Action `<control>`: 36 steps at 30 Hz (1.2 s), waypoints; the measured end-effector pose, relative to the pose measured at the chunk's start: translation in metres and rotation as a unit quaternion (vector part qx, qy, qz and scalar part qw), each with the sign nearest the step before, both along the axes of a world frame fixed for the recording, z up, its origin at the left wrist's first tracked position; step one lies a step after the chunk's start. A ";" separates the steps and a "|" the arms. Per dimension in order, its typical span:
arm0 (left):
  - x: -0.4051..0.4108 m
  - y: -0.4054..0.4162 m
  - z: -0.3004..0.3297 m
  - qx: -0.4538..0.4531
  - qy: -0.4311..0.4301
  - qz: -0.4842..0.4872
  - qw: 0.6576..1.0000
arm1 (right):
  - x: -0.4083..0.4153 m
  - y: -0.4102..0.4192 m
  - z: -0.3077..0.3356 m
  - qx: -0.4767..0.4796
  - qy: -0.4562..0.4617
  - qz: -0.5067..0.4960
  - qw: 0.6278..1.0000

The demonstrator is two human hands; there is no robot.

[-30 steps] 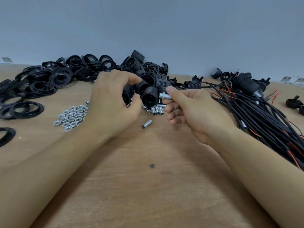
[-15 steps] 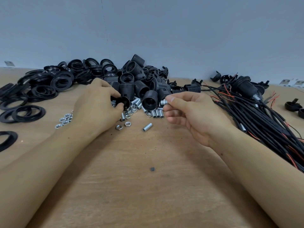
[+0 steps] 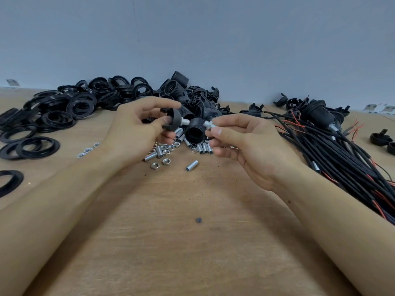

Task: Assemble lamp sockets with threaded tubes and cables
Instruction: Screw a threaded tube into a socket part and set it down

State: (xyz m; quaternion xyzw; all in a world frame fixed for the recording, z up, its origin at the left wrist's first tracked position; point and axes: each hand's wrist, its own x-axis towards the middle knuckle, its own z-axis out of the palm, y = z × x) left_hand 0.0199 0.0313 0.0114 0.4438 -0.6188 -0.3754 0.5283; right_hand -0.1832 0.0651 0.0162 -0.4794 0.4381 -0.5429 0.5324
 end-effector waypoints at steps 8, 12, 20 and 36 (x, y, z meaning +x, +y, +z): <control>-0.011 0.011 0.002 0.155 0.150 -0.222 0.951 | 0.004 0.004 0.002 -0.061 0.008 0.014 0.998; -0.015 0.013 -0.002 0.093 0.075 -0.156 0.981 | 0.005 0.002 -0.002 -0.070 0.054 0.016 0.996; -0.014 0.016 -0.004 0.065 0.055 -0.158 0.984 | 0.001 0.001 -0.001 -0.050 0.022 -0.011 0.998; -0.015 0.015 -0.007 -0.043 -0.078 -0.090 0.992 | 0.002 0.001 0.000 -0.010 -0.004 -0.020 1.000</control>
